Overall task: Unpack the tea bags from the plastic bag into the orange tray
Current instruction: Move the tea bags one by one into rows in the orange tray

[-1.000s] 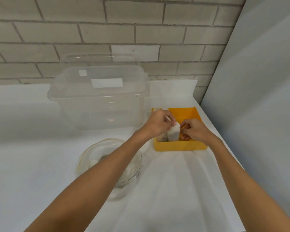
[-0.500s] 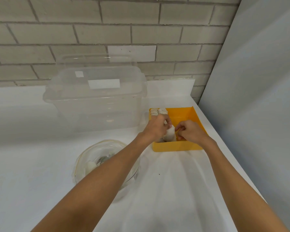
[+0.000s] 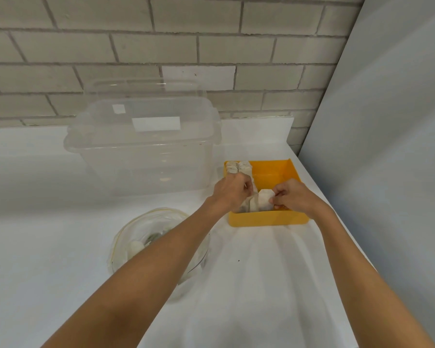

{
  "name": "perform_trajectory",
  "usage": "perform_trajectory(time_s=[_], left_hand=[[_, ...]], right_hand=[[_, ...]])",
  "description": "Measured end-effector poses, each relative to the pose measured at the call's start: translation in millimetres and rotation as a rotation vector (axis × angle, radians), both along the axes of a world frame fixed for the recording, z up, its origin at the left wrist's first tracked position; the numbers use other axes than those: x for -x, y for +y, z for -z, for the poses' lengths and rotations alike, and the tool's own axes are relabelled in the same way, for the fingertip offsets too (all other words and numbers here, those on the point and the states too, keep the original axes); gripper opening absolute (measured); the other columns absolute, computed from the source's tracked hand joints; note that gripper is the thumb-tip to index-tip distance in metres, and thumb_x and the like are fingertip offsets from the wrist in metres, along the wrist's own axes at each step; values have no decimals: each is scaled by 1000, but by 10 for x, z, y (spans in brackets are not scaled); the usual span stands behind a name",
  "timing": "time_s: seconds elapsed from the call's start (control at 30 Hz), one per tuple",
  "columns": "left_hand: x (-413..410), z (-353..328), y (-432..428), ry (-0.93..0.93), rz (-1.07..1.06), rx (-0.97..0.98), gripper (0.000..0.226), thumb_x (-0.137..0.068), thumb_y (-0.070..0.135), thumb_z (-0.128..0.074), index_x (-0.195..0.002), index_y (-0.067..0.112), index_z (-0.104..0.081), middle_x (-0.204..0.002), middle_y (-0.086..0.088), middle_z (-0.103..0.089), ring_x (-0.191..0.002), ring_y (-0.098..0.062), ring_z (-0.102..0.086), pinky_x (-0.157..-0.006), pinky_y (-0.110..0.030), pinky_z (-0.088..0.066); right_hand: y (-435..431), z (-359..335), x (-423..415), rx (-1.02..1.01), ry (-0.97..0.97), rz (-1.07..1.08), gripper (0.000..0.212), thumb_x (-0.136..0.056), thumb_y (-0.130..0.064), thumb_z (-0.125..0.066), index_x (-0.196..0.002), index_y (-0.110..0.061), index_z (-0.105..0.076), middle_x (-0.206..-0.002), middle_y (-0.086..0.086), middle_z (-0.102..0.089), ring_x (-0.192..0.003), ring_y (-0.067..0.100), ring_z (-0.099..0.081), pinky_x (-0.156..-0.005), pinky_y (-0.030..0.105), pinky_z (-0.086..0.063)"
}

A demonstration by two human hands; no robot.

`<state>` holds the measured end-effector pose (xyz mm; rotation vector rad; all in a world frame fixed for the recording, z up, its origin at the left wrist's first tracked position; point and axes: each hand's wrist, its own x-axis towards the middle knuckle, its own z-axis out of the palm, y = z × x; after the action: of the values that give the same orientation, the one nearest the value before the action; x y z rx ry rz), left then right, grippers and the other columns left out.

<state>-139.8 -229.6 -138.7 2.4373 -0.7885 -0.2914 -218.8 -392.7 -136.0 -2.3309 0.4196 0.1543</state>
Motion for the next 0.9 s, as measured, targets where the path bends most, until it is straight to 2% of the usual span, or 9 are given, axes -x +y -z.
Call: perform_trajectory(time_s=[0.13,0.23,0.37,0.53,0.6,0.7,0.9], left_hand=[[18,69,-70,-155,16,-198,21,-87,39,-63,-98,22,-71,-114,-7,-57,-110,-27,-50,-87,-38,-41],[25,114,-99,-210,18,-280,25,-86,42,-63,-101,23,-71,-121,-9,-52,-117,-29,-44,-93,-41,-37],[25,169,-127,-233,-12,-271,23,-90,37,-58,-103,22,-70,-121,-10,-52,-115,-29,-45,-92,-41,-36],[-27,161,-78,-139,-7,-222,17,-91,31,-58,-99,23,-71,-117,-8,-52,-111,-28,-47,-91,-40,-36],[-36,145,-63,-124,0,-208,16,-91,30,-57,-99,24,-70,-116,-8,-52,-110,-28,-47,-89,-39,-36],[-44,141,-57,-100,7,-197,16,-92,28,-56,-100,25,-69,-116,-8,-53,-110,-28,-47,-88,-39,-36],[-85,148,-52,-61,15,-188,17,-90,27,-57,-102,22,-69,-113,-8,-56,-107,-28,-51,-82,-37,-40]], right_hand=[[11,-3,0,5,36,-23,6,-85,-8,-69,-79,-8,-70,-75,10,-67,-74,20,-63,-79,38,-52],[16,5,3,7,56,-42,14,-84,-11,-70,-71,-14,-68,-70,6,-59,-74,19,-55,-70,35,-43],[23,30,11,-21,58,-38,16,-85,-12,-70,-70,-16,-67,-71,5,-60,-74,18,-55,-71,33,-42],[40,29,-12,-112,32,-20,9,-86,-9,-69,-78,-13,-70,-80,10,-69,-79,19,-64,-82,34,-52],[73,55,-34,-80,52,-53,4,-85,-11,-70,-83,-7,-72,-82,12,-67,-81,21,-61,-78,35,-49],[136,94,-63,-56,76,-81,14,-84,-11,-71,-92,0,-73,-81,11,-63,-79,18,-55,-72,30,-42],[146,67,-118,-71,70,-56,14,-82,-10,-72,-92,1,-73,-81,12,-64,-78,17,-55,-72,31,-42]])
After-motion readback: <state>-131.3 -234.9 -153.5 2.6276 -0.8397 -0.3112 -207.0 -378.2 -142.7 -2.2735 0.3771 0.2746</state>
